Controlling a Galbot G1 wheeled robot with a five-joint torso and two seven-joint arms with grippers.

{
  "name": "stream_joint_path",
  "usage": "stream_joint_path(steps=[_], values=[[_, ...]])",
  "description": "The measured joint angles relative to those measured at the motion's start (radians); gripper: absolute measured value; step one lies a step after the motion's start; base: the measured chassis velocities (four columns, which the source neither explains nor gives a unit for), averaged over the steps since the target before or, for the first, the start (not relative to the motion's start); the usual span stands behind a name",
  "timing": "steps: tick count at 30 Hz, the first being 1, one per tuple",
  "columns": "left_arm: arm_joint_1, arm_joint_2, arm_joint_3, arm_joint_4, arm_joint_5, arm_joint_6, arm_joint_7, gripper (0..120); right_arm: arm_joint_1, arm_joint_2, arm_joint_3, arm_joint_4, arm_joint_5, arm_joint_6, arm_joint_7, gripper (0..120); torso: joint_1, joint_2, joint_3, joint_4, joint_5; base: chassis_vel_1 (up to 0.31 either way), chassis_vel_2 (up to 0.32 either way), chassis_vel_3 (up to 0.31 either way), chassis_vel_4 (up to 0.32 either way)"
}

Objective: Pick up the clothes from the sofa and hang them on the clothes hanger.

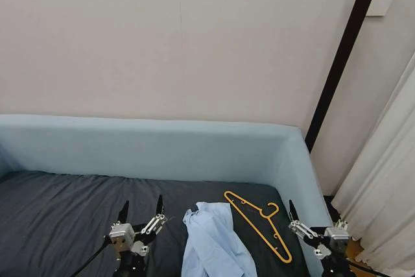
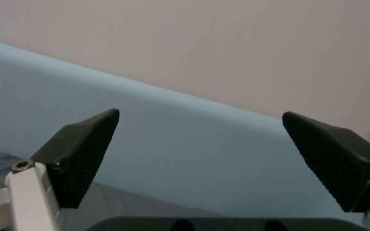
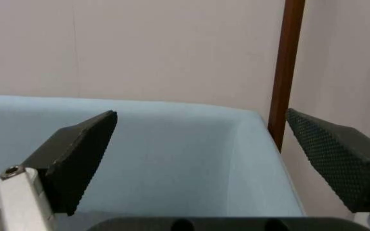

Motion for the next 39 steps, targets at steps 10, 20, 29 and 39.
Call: stream_joint_path(steps=[10, 20, 29, 39], values=[[0.011, 0.000, -0.009, 0.006, 0.000, -0.056, 0.058, 100, -0.025, -0.012, -0.009, 0.059, 0.082, -0.119, 0.106, 100, 0.000, 0.000, 0.000, -0.0001, -0.0001, 0.000, 0.000, 0.000, 0.000], [0.003, 0.000, -0.005, 0.007, 0.002, -0.052, 0.054, 100, -0.019, -0.013, 0.002, 0.042, 0.061, -0.092, 0.094, 100, 0.000, 0.000, 0.000, -0.0001, 0.0000, 0.000, 0.000, 0.000, 0.000], [0.013, 0.000, -0.020, 0.015, 0.012, -0.085, 0.029, 100, 0.009, -0.081, -0.017, 0.047, 0.132, -0.130, 0.103, 100, 0.000, 0.000, 0.000, 0.0000, 0.0001, 0.000, 0.000, 0.000, 0.000], [0.019, 0.023, -0.053, 0.064, 0.038, -0.097, -0.048, 100, 0.129, -0.218, -0.122, 0.047, 0.445, -0.337, 0.209, 100, 0.000, 0.000, 0.000, -0.0005, -0.0002, 0.000, 0.000, 0.000, 0.000]])
